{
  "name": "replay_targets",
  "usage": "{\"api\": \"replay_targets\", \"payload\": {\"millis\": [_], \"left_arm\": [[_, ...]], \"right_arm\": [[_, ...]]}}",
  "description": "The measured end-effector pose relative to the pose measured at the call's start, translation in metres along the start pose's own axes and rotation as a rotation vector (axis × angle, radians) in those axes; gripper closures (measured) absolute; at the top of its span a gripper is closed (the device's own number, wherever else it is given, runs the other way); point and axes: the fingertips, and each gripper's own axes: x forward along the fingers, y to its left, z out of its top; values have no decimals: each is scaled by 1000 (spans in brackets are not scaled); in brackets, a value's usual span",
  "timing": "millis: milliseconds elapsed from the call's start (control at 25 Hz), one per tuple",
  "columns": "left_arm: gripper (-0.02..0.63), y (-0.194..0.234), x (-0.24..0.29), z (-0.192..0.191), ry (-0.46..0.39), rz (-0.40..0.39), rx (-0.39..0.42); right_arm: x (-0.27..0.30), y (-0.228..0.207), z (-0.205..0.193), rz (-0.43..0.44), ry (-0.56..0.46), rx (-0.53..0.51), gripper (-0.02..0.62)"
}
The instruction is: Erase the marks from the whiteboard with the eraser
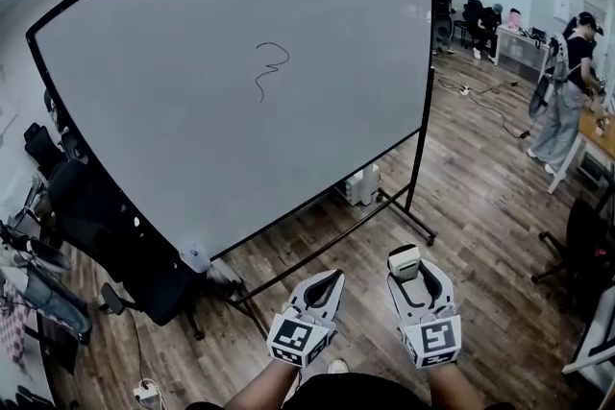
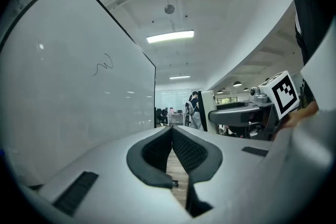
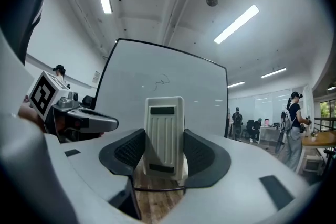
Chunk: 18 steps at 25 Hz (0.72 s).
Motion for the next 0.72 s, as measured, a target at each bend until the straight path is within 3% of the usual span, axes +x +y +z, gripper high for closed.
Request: {"api": "replay_targets", "payload": {"millis": [320, 720], "left_arm": [[588, 79, -10, 0, -23, 83, 14], [588, 134, 3, 12, -51, 154, 46]], "right_arm": [[74, 30, 10, 44, -10, -37, 344], [141, 36, 25, 121, -48, -81, 345]]}}
